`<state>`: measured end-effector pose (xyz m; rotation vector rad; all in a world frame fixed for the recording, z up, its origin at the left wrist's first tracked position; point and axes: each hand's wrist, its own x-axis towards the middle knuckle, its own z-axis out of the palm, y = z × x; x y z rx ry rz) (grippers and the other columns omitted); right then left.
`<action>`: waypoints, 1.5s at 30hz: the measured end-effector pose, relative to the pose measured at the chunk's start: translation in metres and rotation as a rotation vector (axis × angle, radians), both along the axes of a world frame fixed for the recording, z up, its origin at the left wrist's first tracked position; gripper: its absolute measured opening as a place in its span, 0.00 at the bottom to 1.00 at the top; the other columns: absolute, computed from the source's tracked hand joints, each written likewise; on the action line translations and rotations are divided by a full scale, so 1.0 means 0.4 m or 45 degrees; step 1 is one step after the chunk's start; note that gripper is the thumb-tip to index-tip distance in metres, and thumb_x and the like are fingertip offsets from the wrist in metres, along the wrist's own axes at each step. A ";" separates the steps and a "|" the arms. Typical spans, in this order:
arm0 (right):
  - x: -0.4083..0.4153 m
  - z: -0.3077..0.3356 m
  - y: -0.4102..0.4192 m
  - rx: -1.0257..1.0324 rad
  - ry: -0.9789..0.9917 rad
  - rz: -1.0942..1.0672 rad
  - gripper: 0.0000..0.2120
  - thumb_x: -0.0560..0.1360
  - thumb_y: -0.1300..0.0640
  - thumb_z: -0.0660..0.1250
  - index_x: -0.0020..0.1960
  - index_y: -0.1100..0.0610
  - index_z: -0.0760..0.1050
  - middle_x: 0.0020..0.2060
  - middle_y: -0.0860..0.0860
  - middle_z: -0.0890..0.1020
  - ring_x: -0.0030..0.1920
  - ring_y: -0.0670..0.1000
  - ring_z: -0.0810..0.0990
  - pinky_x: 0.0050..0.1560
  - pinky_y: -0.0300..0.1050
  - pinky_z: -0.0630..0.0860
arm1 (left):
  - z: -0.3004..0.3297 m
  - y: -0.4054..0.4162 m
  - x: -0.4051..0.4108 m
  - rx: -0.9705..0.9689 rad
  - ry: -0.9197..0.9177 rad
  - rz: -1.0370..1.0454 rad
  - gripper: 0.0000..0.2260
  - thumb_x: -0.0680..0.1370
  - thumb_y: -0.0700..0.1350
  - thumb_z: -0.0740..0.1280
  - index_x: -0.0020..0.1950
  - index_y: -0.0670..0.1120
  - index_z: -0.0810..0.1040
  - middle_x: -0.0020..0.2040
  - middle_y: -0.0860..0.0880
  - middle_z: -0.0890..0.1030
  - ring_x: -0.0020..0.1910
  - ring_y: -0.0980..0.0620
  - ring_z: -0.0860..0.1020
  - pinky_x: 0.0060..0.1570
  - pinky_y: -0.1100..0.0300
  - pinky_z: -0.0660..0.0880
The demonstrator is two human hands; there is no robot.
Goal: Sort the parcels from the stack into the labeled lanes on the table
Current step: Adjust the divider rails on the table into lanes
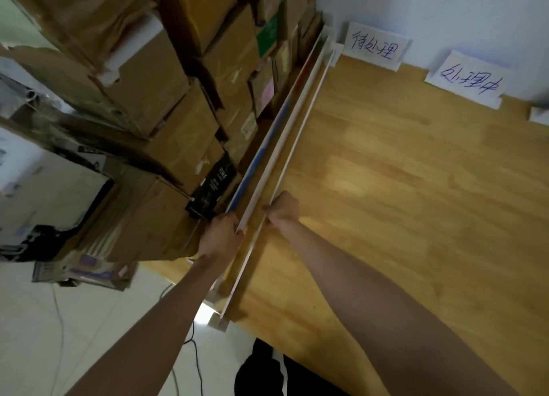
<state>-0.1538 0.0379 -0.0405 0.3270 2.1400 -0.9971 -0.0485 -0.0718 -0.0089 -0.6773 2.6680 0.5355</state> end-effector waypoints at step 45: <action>0.445 0.309 0.796 0.725 0.373 -0.252 0.18 0.75 0.56 0.71 0.61 0.63 0.73 0.57 0.59 0.79 0.57 0.60 0.80 0.44 0.48 0.73 | 0.131 0.330 0.233 0.015 0.154 -0.319 0.06 0.74 0.44 0.71 0.48 0.43 0.82 0.45 0.45 0.82 0.48 0.44 0.80 0.45 0.54 0.78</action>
